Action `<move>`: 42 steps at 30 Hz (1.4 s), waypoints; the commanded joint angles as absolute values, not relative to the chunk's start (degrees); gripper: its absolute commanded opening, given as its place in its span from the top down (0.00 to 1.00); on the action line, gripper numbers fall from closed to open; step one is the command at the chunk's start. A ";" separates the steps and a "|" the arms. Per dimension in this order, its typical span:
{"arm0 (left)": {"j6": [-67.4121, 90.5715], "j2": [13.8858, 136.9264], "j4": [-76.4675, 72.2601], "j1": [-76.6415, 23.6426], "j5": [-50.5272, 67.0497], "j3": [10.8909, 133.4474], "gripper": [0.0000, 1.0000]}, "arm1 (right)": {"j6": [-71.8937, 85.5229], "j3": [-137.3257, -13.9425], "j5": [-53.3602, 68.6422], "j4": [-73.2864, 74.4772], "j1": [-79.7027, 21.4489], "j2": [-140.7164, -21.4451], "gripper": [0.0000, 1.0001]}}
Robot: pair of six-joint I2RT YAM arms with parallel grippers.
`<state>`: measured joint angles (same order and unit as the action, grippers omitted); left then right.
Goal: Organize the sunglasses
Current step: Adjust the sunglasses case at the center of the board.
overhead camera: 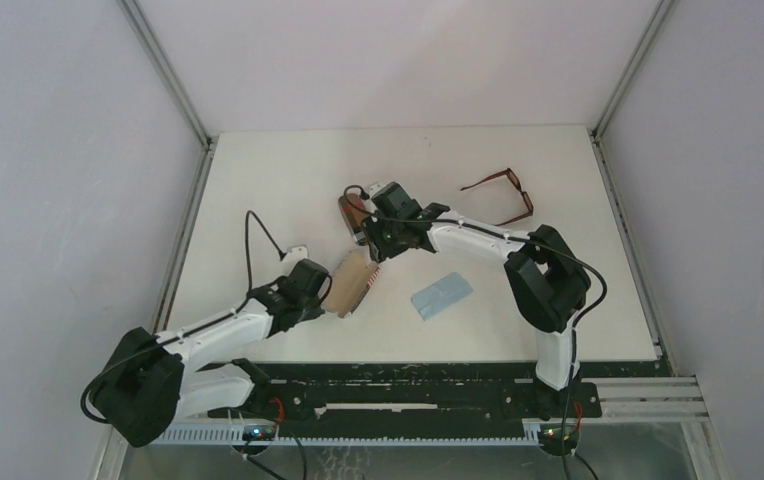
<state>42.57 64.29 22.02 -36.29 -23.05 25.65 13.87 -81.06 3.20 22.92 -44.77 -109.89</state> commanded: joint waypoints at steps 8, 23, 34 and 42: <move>36.41 71.98 14.98 -33.59 -19.69 33.49 0.81 | 13.99 -79.72 8.28 25.49 -45.53 -108.51 0.60; 32.10 84.82 13.17 -32.26 -17.93 45.39 0.84 | 16.79 -70.94 9.27 23.70 -45.53 -102.69 0.61; 31.66 89.50 12.73 -31.45 -16.57 50.21 0.85 | 19.86 -70.84 13.71 20.07 -45.62 -102.06 0.59; 30.90 93.23 13.23 -30.91 -15.75 55.07 0.86 | 20.91 -70.84 14.45 19.86 -46.40 -101.84 0.57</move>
<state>30.33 91.72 18.06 -29.87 -19.97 49.89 18.20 -70.00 8.10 27.57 -44.10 -104.51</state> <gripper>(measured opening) 0.145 0.426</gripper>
